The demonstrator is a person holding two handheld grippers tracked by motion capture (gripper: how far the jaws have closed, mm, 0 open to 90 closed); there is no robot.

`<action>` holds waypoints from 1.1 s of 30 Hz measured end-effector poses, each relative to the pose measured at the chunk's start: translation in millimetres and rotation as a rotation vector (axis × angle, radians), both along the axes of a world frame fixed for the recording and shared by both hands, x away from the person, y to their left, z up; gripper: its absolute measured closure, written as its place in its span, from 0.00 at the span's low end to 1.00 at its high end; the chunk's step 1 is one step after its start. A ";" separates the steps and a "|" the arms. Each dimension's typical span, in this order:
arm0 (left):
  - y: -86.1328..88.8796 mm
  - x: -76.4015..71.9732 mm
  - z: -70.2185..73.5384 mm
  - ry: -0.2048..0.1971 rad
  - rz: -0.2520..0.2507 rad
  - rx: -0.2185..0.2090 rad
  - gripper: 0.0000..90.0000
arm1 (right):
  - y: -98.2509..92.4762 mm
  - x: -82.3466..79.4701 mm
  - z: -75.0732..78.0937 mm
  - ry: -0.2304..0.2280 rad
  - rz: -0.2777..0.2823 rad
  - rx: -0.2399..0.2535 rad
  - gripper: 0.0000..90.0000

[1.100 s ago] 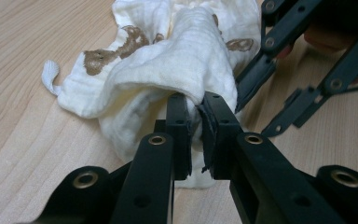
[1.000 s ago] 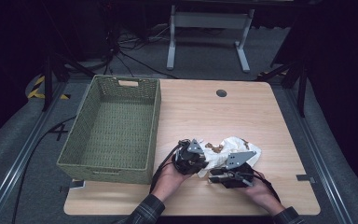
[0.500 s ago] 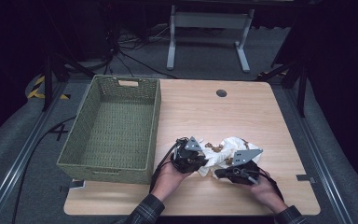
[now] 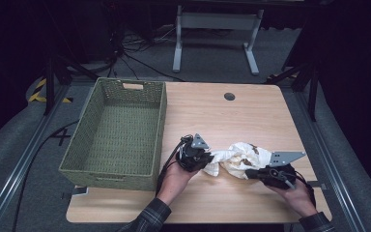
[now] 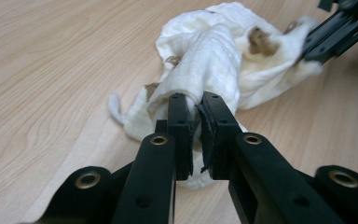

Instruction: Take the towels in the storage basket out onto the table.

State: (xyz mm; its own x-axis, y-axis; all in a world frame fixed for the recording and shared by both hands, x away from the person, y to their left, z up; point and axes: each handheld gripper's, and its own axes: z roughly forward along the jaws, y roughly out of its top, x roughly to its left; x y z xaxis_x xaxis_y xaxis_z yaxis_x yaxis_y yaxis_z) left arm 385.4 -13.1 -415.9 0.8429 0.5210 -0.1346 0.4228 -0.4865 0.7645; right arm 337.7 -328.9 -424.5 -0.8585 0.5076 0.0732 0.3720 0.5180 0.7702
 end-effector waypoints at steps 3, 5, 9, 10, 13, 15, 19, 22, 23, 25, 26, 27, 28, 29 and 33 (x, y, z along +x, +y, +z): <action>3.5 5.4 -2.1 0.008 0.043 0.023 0.92 | -16.3 -1.8 0.7 0.004 -0.036 0.006 1.00; 5.2 9.3 -4.3 0.014 0.067 0.039 0.92 | -24.9 -2.9 0.6 0.006 -0.055 0.005 1.00; 7.0 16.7 -10.4 0.020 0.109 0.080 0.92 | -42.0 -4.7 -1.7 0.020 -0.095 -0.003 1.00; 6.5 17.6 -12.2 0.024 0.121 0.079 0.92 | -46.4 -4.9 -2.6 0.021 -0.104 -0.008 1.00; 7.1 18.0 -14.5 0.019 0.145 0.097 0.86 | -53.4 -5.2 -3.8 0.027 -0.123 -0.007 1.00; 8.7 16.2 -12.0 0.007 0.146 0.101 0.84 | -55.2 -4.9 -4.0 0.025 -0.129 -0.012 0.99; 11.5 0.2 2.8 -0.032 0.131 0.080 0.80 | -54.6 -4.2 -3.6 0.020 -0.125 -0.013 0.99; 9.4 -9.7 6.8 -0.039 0.098 0.073 0.80 | -53.6 -3.9 -3.5 0.019 -0.126 -0.010 0.99; 7.8 -15.1 7.4 -0.042 0.078 0.078 0.80 | -53.3 -3.8 -3.3 0.016 -0.125 -0.009 0.99; 5.1 -22.8 6.2 -0.032 0.051 0.082 0.81 | -52.7 -3.6 -3.1 0.013 -0.123 -0.009 0.99; 2.3 -28.3 3.8 -0.016 0.040 0.082 0.82 | -52.4 -3.6 -3.1 0.011 -0.122 -0.011 0.99; 0.7 -31.8 1.9 -0.008 0.022 0.098 0.82 | -52.0 -3.7 -3.2 0.015 -0.122 -0.011 0.98; -0.9 -33.9 -0.4 -0.009 0.008 0.107 0.83 | -52.0 -3.4 -3.3 0.016 -0.120 -0.015 0.98; -2.9 -36.8 -4.2 0.000 -0.010 0.124 0.84 | -51.9 -3.1 -3.5 0.016 -0.120 -0.017 0.98; -5.1 -37.0 -15.9 0.003 -0.018 0.170 0.86 | -51.0 -3.2 -2.7 0.004 -0.116 -0.005 0.94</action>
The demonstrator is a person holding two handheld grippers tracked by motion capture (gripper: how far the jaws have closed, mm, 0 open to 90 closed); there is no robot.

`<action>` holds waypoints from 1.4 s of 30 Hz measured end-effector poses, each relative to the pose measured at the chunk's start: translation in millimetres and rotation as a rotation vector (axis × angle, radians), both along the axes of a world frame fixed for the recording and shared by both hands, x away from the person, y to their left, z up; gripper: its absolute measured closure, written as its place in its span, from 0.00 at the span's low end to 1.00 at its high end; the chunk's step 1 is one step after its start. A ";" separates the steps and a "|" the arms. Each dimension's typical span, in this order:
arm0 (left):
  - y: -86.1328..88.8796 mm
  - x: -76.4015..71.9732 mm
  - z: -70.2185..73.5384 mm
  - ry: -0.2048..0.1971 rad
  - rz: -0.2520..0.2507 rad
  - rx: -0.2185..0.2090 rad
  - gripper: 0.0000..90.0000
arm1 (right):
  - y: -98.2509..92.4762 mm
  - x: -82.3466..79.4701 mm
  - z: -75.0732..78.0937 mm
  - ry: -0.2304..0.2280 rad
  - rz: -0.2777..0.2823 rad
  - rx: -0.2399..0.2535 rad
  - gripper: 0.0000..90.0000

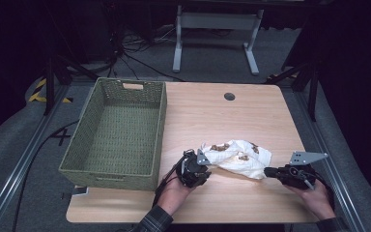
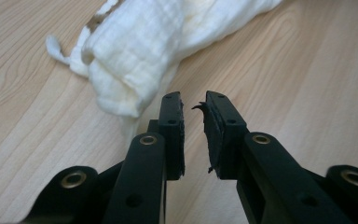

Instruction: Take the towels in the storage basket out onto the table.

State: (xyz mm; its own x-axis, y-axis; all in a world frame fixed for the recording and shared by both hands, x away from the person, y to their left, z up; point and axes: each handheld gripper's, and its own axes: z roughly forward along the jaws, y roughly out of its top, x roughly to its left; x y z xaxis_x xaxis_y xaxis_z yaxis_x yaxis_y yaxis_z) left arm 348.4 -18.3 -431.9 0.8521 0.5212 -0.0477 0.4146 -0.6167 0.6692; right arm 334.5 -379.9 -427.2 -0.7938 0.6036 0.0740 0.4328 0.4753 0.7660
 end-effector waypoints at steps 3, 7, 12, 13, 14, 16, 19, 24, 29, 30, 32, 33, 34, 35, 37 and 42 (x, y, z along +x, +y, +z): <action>0.2 5.8 -4.6 -0.007 0.014 0.009 0.85 | 0.6 -0.4 1.0 -0.004 0.002 0.006 0.92; 0.5 16.1 -12.4 0.005 0.020 0.051 0.83 | 5.9 -2.2 3.7 -0.017 0.032 0.016 0.89; 2.1 23.3 -21.2 0.024 0.036 0.084 0.76 | 13.0 0.5 -7.2 0.024 0.060 -0.032 0.83; 2.3 23.9 -21.9 0.021 0.030 0.091 0.76 | 13.5 1.4 -9.2 0.033 0.061 -0.043 0.81; 2.4 24.3 -21.7 0.022 0.027 0.092 0.76 | 14.2 1.9 -11.2 0.036 0.063 -0.055 0.80; 2.8 25.2 -21.3 0.020 0.034 0.099 0.79 | 16.8 2.7 -15.4 0.038 0.063 -0.103 0.80; 4.4 28.7 -21.6 0.013 0.050 0.100 0.90 | 19.6 4.8 -21.7 0.036 0.060 -0.166 0.85; 4.8 31.4 -19.9 0.038 0.041 0.106 0.97 | 18.4 7.8 -22.2 0.046 0.056 -0.175 0.99; 11.9 28.1 -11.2 0.053 0.042 0.025 0.98 | 10.4 6.6 -13.9 0.032 0.038 -0.135 0.99; 14.1 26.0 -6.9 0.041 0.045 0.010 0.98 | 7.2 6.5 -11.6 0.018 0.030 -0.129 0.99; 17.0 22.3 -0.6 0.038 0.049 -0.010 0.98 | -0.6 5.8 -6.9 0.011 0.011 -0.110 0.99; 18.4 20.6 2.3 0.028 0.048 -0.017 0.98 | -4.5 5.4 -4.8 0.008 -0.003 -0.104 0.99; 19.4 18.0 4.7 0.021 0.052 -0.035 0.98 | -8.5 5.5 -2.9 0.004 -0.012 -0.097 0.99; 19.8 16.3 6.5 0.022 0.053 -0.040 0.98 | -12.9 5.7 -1.4 0.001 -0.025 -0.091 0.99; 19.3 12.0 6.5 0.044 0.042 -0.047 0.98 | -18.0 5.6 -0.8 0.007 -0.031 -0.080 0.99; 20.1 -3.9 7.3 0.058 0.021 -0.041 0.98 | -16.8 -1.6 -4.7 0.027 -0.005 -0.071 0.99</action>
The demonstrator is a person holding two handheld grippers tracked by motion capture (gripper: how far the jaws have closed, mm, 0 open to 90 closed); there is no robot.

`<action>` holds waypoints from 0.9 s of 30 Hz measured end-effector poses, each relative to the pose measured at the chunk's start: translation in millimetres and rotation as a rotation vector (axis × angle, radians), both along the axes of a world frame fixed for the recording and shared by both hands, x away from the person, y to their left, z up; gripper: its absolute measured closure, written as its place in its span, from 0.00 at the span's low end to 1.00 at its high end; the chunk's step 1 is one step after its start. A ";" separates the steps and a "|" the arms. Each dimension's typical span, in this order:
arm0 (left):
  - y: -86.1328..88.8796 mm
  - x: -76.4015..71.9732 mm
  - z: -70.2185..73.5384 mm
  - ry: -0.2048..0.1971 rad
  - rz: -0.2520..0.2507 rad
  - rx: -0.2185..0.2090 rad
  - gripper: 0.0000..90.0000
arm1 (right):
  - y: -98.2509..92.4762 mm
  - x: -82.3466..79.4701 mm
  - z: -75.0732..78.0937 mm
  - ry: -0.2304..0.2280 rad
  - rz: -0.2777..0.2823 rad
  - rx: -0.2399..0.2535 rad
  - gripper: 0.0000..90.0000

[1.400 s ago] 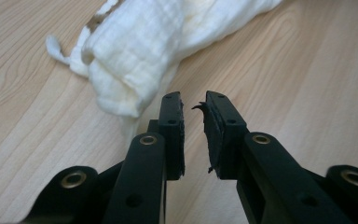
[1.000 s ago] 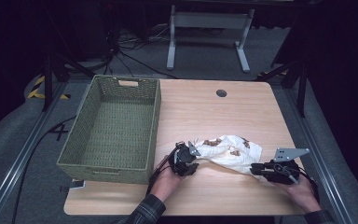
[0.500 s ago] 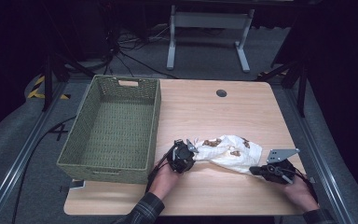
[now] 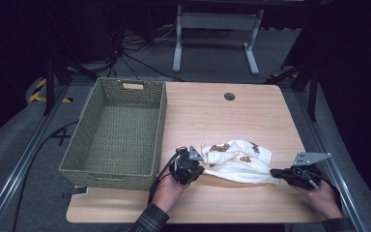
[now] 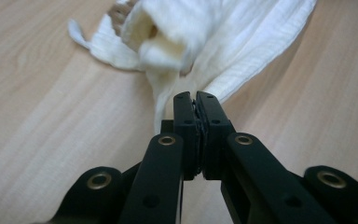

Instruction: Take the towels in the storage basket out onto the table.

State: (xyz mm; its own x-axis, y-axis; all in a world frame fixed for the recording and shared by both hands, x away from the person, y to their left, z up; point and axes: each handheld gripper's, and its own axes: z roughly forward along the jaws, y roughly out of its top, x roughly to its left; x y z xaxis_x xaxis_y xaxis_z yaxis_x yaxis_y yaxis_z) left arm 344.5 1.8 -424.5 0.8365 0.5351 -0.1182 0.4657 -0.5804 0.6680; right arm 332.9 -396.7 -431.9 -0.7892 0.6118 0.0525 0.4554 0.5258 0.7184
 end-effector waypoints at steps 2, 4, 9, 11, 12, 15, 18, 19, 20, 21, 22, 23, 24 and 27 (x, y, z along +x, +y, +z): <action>4.2 -8.8 0.6 0.013 -0.009 -0.010 0.98 | 2.4 -5.6 -3.3 0.016 0.020 -0.006 0.99; 6.2 -15.7 -2.5 0.023 -0.019 -0.008 0.98 | 3.6 -8.9 -5.5 0.033 0.032 -0.009 0.99; 13.6 -28.6 -11.7 0.066 -0.029 0.012 0.98 | 6.4 -17.1 -9.8 0.074 0.073 -0.003 0.99; 15.2 -30.6 -14.0 0.080 -0.035 0.021 0.97 | 8.8 -19.3 -13.1 0.088 0.093 -0.010 0.99; 15.2 -30.6 -14.0 0.080 -0.035 0.021 0.96 | 8.8 -19.3 -13.1 0.088 0.093 -0.010 0.99; 13.1 -30.4 -12.1 0.048 -0.028 -0.004 0.87 | 9.0 -20.4 -10.8 0.055 0.091 0.007 0.89; 8.0 -26.2 -6.3 0.015 -0.037 -0.028 0.84 | 5.6 -18.2 -4.7 0.011 0.063 0.029 0.89; 5.5 -24.6 -4.5 0.000 -0.043 -0.031 0.84 | 4.8 -16.1 -3.0 0.002 0.053 0.033 0.89; 2.6 -22.4 -2.6 -0.009 -0.042 -0.033 0.83 | 4.5 -14.0 -1.9 -0.006 0.047 0.038 0.90; 0.6 -20.6 -1.3 -0.011 -0.041 -0.033 0.82 | 4.8 -11.2 -1.1 -0.012 0.044 0.040 0.90; -3.2 -17.0 0.2 -0.018 -0.038 -0.037 0.82 | 5.4 -9.0 -0.3 -0.012 0.042 0.038 0.90; -6.5 -12.8 1.4 -0.024 -0.032 -0.039 0.82 | 6.5 -4.7 0.3 -0.011 0.037 0.034 0.90; -8.6 -8.6 2.4 -0.036 -0.031 -0.036 0.80 | 7.7 -0.1 0.8 -0.011 0.036 0.032 0.90; -14.2 5.2 7.3 -0.056 -0.013 -0.049 0.79 | 10.2 7.6 1.5 -0.018 0.027 0.024 0.88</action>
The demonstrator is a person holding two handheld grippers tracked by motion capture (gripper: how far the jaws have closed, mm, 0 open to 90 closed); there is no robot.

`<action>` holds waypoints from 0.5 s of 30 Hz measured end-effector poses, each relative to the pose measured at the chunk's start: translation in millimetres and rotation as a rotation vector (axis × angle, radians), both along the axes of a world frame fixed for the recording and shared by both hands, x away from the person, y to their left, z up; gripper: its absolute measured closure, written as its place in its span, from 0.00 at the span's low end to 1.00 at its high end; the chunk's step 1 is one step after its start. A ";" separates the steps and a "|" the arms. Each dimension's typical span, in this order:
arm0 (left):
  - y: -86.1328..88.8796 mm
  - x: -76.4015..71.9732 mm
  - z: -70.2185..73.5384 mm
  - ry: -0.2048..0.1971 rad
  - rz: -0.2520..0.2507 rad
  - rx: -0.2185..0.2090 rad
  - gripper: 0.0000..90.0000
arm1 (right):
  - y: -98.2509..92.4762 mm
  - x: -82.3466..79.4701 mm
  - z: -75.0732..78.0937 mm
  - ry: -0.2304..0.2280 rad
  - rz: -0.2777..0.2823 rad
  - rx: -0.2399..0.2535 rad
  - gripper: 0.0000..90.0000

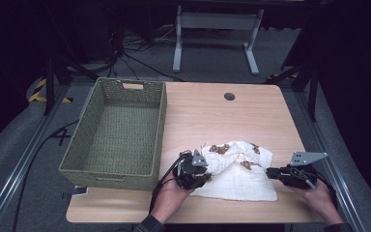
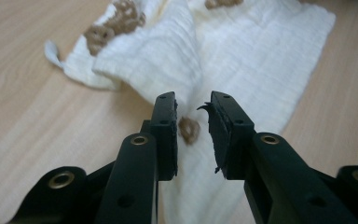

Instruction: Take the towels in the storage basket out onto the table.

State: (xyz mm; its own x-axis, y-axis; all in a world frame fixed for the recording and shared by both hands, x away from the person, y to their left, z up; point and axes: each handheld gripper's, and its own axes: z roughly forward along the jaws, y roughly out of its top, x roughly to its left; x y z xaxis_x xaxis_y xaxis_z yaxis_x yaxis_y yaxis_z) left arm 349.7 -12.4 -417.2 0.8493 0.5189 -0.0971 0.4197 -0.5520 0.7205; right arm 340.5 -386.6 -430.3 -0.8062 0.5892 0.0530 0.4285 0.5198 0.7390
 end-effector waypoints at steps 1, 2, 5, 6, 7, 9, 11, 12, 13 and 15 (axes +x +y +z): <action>-1.3 5.3 1.9 -0.005 0.003 0.004 0.79 | 0.5 2.6 0.7 0.002 -0.008 -0.001 0.88; -3.7 13.3 4.5 -0.014 0.015 0.006 0.79 | 0.4 5.1 1.1 0.001 -0.015 -0.001 0.88; -6.2 23.9 7.3 -0.017 0.033 -0.003 0.79 | -0.9 13.1 1.7 -0.015 -0.033 -0.005 0.86; -7.3 29.1 8.7 -0.027 0.041 0.002 0.79 | -1.6 16.1 1.9 -0.017 -0.042 -0.009 0.86; -8.6 34.0 9.1 -0.032 0.055 0.004 0.80 | -2.6 19.2 2.0 -0.013 -0.047 -0.008 0.86; -11.8 45.4 6.8 -0.038 0.075 0.031 0.80 | -4.2 25.3 1.9 -0.012 -0.064 -0.009 0.86; -15.0 53.5 2.5 -0.029 0.086 0.054 0.80 | -6.2 32.0 0.9 -0.012 -0.080 -0.015 0.85; -17.1 57.7 -1.2 -0.022 0.089 0.059 0.80 | -7.1 35.7 -0.4 -0.006 -0.088 -0.017 0.85; -18.9 61.4 -4.6 -0.017 0.091 0.072 0.80 | -7.5 38.5 -1.3 0.003 -0.092 -0.026 0.84; -21.7 67.3 -11.6 0.000 0.103 0.085 0.79 | -8.3 43.6 -3.9 0.007 -0.101 -0.036 0.83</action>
State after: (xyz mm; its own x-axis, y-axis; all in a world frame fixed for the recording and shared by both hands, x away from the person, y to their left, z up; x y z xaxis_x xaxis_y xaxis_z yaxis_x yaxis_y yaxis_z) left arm 417.1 -34.0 -428.9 0.7910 0.6099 -0.0486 0.4772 -0.5652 0.6730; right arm 384.1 -394.9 -434.2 -0.7421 0.6693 0.0357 0.4850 0.4995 0.7178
